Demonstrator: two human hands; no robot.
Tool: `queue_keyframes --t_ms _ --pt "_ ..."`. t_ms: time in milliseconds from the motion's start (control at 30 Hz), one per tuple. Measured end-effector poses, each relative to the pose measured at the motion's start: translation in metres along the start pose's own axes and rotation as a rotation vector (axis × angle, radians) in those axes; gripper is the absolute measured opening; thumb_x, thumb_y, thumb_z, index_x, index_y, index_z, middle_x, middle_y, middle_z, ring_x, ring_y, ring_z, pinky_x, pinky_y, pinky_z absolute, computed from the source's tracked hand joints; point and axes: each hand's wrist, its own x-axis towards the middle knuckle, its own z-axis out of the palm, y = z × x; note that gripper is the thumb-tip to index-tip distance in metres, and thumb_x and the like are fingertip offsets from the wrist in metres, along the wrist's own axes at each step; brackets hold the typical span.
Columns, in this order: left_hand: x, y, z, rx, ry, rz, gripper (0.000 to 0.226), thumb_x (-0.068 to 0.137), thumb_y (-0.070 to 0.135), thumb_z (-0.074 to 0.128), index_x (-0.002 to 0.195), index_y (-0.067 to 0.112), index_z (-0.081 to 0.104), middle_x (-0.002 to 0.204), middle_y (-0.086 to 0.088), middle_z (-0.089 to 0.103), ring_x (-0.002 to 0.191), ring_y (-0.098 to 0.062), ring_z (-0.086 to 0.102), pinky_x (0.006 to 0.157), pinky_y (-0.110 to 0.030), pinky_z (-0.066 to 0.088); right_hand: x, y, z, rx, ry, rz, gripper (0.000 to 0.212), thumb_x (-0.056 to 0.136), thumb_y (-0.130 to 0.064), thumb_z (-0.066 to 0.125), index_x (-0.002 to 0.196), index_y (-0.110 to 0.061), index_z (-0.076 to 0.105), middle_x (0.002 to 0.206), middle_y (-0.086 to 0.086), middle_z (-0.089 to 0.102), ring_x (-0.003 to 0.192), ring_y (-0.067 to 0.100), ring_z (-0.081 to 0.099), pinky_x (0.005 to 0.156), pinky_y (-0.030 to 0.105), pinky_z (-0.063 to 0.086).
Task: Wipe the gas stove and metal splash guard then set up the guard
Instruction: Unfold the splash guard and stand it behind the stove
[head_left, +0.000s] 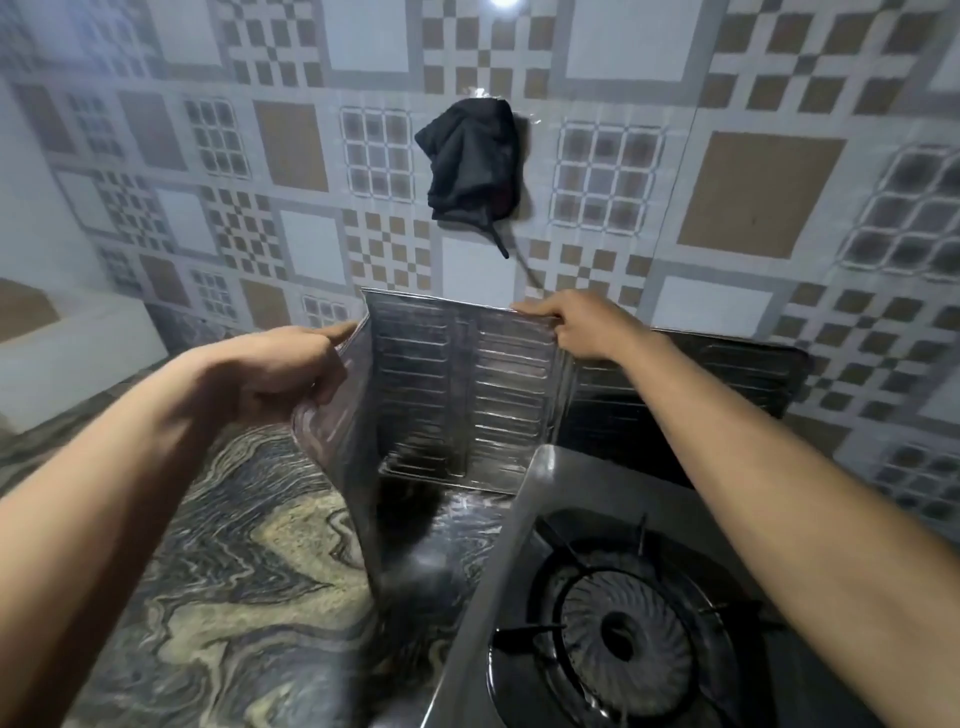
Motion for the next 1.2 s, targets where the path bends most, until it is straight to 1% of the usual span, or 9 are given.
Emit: queue_keyframes --t_ms 133,233,367,467,667,833,1033,1167,1200 --pt "0.002 0.018 0.021 0.055 -0.027 0.018 0.084 0.074 -0.021 0.029 0.115 0.048 0.053 0.061 -0.011 0.069 0.046 -0.020 0.061 0.045 -0.023 0.047 -0.024 0.036 -0.021 0.027 -0.030 0.078 0.065 0.092 -0.011 0.065 0.139 -0.051 0.046 0.150 0.001 0.048 0.127 0.028 0.054 0.103 0.036 0.046" --pt "0.013 0.024 0.033 0.162 0.037 0.031 0.097 0.065 -0.011 0.048 0.140 0.050 0.046 0.100 -0.018 0.066 0.069 -0.030 0.058 0.062 -0.034 0.044 -0.043 0.047 -0.022 -0.012 -0.065 0.087 0.082 0.081 -0.035 0.079 0.149 -0.044 0.034 0.152 0.004 0.045 0.137 0.027 0.044 0.109 0.036 0.037" --pt "0.019 0.030 0.064 0.336 0.094 0.132 0.091 0.081 -0.006 0.057 0.155 0.037 0.025 0.076 -0.011 0.067 0.045 -0.015 0.051 0.039 -0.025 0.041 -0.050 0.057 -0.005 -0.162 0.078 0.035 0.081 0.089 -0.026 0.073 0.150 -0.050 0.026 0.142 0.006 0.055 0.125 0.028 0.054 0.095 0.040 0.047" --pt "0.020 0.036 0.080 0.370 0.079 0.175 0.094 0.086 -0.002 0.065 0.156 0.036 0.016 0.111 -0.012 0.069 0.079 -0.027 0.070 0.057 -0.042 0.060 -0.056 0.061 -0.002 -0.140 0.138 -0.001 0.073 0.097 -0.009 0.057 0.147 -0.054 0.028 0.129 0.007 0.059 0.104 0.020 0.067 0.086 0.038 0.053" --pt "0.025 0.049 0.086 0.507 0.036 0.263 0.072 0.087 0.000 0.062 0.149 0.030 0.042 0.121 -0.007 0.070 0.100 -0.026 0.071 0.090 -0.046 0.057 -0.085 0.091 -0.022 -0.137 0.100 0.051 0.073 0.097 -0.003 0.055 0.146 -0.051 0.032 0.111 0.003 0.062 0.089 0.012 0.070 0.085 0.037 0.055" --pt "0.025 0.060 0.097 0.496 0.016 0.326 0.071 0.084 -0.006 0.050 0.146 0.028 0.047 0.116 -0.003 0.067 0.067 -0.007 0.059 0.052 -0.009 0.045 -0.112 0.124 -0.048 -0.246 0.103 0.128 0.073 0.095 -0.012 0.062 0.149 -0.049 0.030 0.098 -0.003 0.052 0.094 0.021 0.065 0.082 0.043 0.054" --pt "0.034 0.055 0.102 0.531 -0.074 0.351 0.087 0.052 0.011 0.047 0.123 0.060 0.056 0.113 0.000 0.074 0.109 -0.029 0.066 0.098 -0.045 0.052 -0.102 0.102 -0.034 -0.384 0.161 0.057 0.082 0.092 -0.027 0.069 0.156 -0.039 0.019 0.129 0.004 0.050 0.116 0.027 0.051 0.097 0.043 0.046" --pt "0.036 0.056 0.115 0.529 -0.007 0.329 0.071 0.085 0.005 0.051 0.147 0.038 0.041 0.115 -0.008 0.070 0.088 -0.025 0.063 0.063 -0.017 0.049 -0.077 0.092 -0.002 -0.355 0.217 0.056 0.083 0.090 -0.034 0.070 0.157 -0.033 0.021 0.133 0.011 0.048 0.121 0.030 0.047 0.102 0.042 0.039" --pt "0.037 0.054 0.119 0.574 0.041 0.353 0.067 0.093 0.011 0.053 0.152 0.035 0.033 0.129 -0.010 0.065 0.098 -0.025 0.064 0.072 -0.017 0.047 -0.073 0.092 0.003 -0.390 0.248 0.066 0.083 0.089 -0.036 0.071 0.156 -0.032 0.022 0.134 0.013 0.048 0.122 0.031 0.047 0.101 0.042 0.038"
